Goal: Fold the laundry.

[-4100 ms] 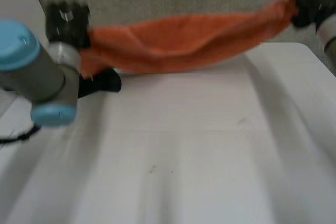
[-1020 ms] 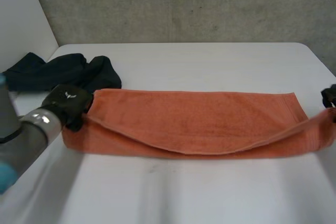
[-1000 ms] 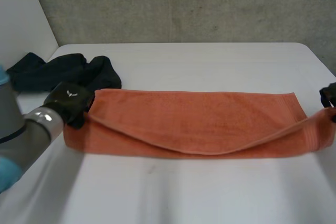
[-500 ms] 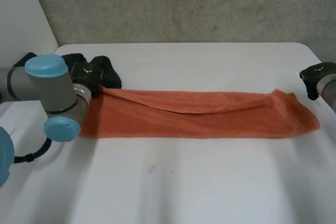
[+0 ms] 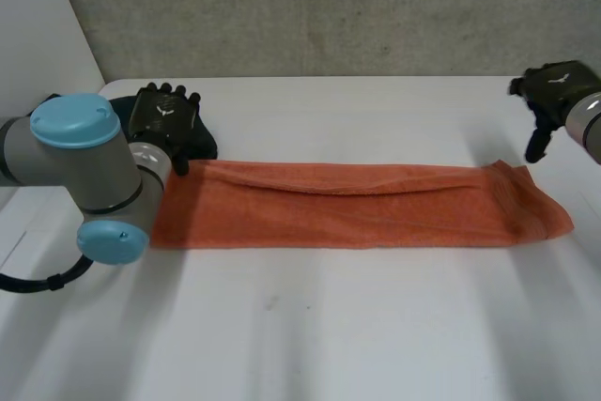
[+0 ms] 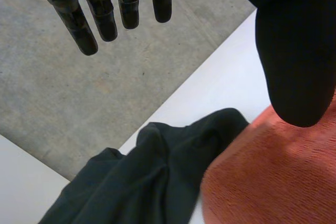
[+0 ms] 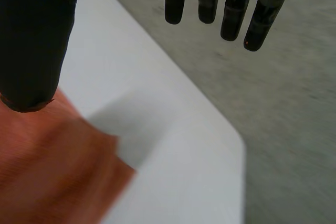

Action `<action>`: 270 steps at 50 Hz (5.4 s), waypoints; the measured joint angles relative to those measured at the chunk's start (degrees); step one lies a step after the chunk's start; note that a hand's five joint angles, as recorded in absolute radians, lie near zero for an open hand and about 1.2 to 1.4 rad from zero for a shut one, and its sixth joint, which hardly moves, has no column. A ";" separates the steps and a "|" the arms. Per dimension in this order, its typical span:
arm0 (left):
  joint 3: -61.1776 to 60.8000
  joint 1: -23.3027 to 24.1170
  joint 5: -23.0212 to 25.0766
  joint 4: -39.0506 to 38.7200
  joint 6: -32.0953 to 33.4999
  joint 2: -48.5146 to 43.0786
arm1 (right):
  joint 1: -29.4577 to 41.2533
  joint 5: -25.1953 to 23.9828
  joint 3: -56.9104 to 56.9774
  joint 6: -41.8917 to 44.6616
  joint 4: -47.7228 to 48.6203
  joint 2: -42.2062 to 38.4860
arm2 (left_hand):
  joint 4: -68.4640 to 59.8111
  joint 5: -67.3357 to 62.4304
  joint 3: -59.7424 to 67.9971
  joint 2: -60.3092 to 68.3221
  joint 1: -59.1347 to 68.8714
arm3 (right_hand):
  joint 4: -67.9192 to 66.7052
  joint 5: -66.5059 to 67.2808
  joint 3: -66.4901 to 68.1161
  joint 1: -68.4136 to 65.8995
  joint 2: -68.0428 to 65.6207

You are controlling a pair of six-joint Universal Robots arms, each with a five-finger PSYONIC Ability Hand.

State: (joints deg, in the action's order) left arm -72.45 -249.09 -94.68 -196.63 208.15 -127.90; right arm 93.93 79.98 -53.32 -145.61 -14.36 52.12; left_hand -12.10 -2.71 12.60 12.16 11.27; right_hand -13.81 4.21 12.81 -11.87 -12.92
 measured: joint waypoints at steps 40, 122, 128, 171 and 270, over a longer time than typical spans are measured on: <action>-9.25 0.68 0.29 -0.15 -0.46 3.29 | 3.28 -6.79 28.06 -10.65 -6.05 -29.25 | 0.00 0.00 0.00 0.00 0.00 | -54.24 51.81 54.72 -44.55 -54.58; -20.14 2.21 3.89 -1.14 -4.85 13.57 | -16.45 -14.34 -29.29 6.97 16.67 1.85 | 0.00 0.00 0.00 -0.11 0.00 | -54.26 52.06 54.50 -43.72 -54.57; -20.43 2.20 3.89 -1.12 -4.83 13.94 | -21.68 -12.83 -28.44 8.89 17.28 4.01 | 0.00 0.00 0.00 -0.11 0.00 | -54.26 52.05 54.50 -43.72 -54.57; -20.16 3.58 3.71 -1.82 -4.86 16.55 | 36.59 -15.76 -18.32 20.10 17.32 -0.89 | 0.00 0.00 0.00 -0.11 0.00 | -53.66 51.77 54.08 -43.02 -53.75; -8.59 17.14 -6.39 -5.87 1.36 2.33 | 3.55 -0.10 -50.96 6.72 29.48 14.17 | 0.00 0.00 0.00 -0.11 -0.01 | -54.28 51.82 54.86 -41.96 -54.56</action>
State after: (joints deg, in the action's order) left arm -81.04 -231.95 -101.07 -202.50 209.51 -125.57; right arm 97.48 79.89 -104.29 -138.89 15.11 66.28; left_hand -12.10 -2.71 12.60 12.05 11.25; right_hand -68.09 56.03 67.68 -53.84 -67.48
